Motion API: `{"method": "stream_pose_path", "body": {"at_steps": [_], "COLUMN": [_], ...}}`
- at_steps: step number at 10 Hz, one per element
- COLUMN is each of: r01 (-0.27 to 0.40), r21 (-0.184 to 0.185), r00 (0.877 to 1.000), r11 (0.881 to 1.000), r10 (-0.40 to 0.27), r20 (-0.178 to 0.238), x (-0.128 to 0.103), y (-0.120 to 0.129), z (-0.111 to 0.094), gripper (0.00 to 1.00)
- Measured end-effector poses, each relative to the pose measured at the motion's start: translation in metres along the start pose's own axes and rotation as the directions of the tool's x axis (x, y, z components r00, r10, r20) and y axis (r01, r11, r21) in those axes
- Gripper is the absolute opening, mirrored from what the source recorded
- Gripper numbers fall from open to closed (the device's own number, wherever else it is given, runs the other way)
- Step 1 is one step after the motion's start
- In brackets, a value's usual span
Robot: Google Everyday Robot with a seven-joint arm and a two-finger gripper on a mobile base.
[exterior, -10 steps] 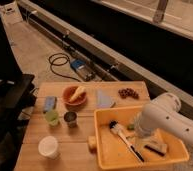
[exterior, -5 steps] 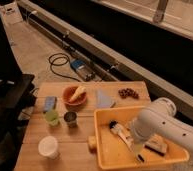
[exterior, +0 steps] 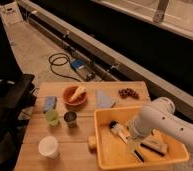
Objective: Wipe tray with brush
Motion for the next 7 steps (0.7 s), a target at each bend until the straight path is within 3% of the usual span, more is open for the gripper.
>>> {"method": "stream_pose_path", "body": {"at_steps": [7], "r01": [-0.065], "r21": [0.016], "r00": [0.998], "r11": [0.998], "r10": [0.065], "r20": [0.001], "x": [0.0023], "y": [-0.0054], "z": [0.0106], "gripper": [0.8]}}
